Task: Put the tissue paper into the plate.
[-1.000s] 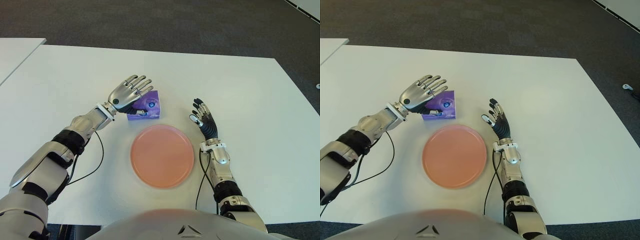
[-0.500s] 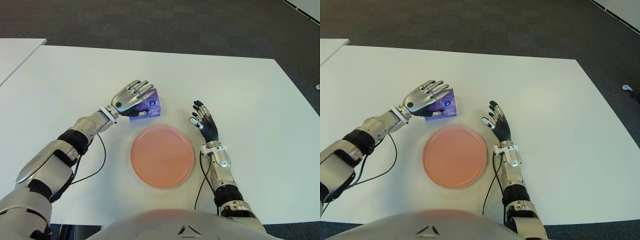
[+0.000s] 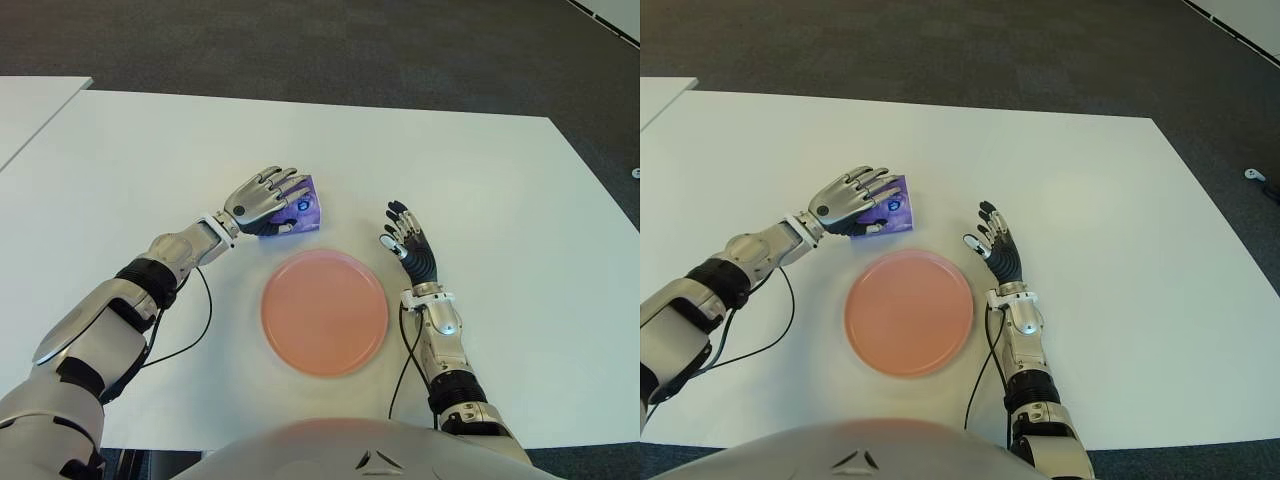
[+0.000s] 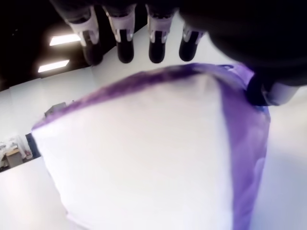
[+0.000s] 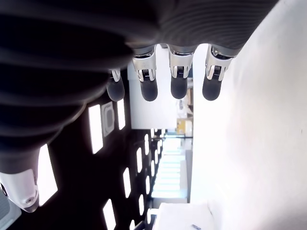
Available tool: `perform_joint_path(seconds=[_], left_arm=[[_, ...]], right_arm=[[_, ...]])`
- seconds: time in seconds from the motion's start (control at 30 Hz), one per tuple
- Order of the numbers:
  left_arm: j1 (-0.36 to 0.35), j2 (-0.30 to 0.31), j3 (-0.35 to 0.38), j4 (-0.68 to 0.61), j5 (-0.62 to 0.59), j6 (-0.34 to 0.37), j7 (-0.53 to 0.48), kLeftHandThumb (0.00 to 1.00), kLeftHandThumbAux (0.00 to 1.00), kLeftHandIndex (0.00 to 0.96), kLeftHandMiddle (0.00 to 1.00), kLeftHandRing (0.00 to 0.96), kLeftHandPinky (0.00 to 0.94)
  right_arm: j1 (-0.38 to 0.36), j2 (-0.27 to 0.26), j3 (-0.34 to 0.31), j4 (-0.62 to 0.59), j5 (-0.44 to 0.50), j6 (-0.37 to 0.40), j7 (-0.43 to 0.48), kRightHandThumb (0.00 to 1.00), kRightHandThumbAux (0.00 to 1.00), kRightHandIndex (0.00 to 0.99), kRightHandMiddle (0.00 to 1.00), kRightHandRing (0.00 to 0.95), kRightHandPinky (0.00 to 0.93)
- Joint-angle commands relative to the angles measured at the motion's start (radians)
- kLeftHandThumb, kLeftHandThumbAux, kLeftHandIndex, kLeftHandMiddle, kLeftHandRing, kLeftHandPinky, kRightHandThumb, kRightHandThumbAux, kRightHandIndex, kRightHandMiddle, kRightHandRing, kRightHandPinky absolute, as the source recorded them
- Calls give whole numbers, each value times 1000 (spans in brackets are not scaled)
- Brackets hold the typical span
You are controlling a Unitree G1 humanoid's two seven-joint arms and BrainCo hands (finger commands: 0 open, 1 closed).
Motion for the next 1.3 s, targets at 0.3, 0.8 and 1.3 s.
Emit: perform_joint_path(seconds=[0.3,0.8,1.3], left_arm=[[3,-7,-19,33,-24,-7,-81,38,271,0,0,0,0],[12,11,-4,26,-75,-42,-74,35,275,0,0,0,0],[41,39,56,-32,-187,-118,-188,72,276,0,0,0,0]], right_arm=[[62,9,-6,98,11,41,5,0,560,0,0,0,0],[48,4,-7,143,11,5,32,0,543,0,0,0,0],[53,7,0,123,5,13,33,0,549,0,0,0,0]])
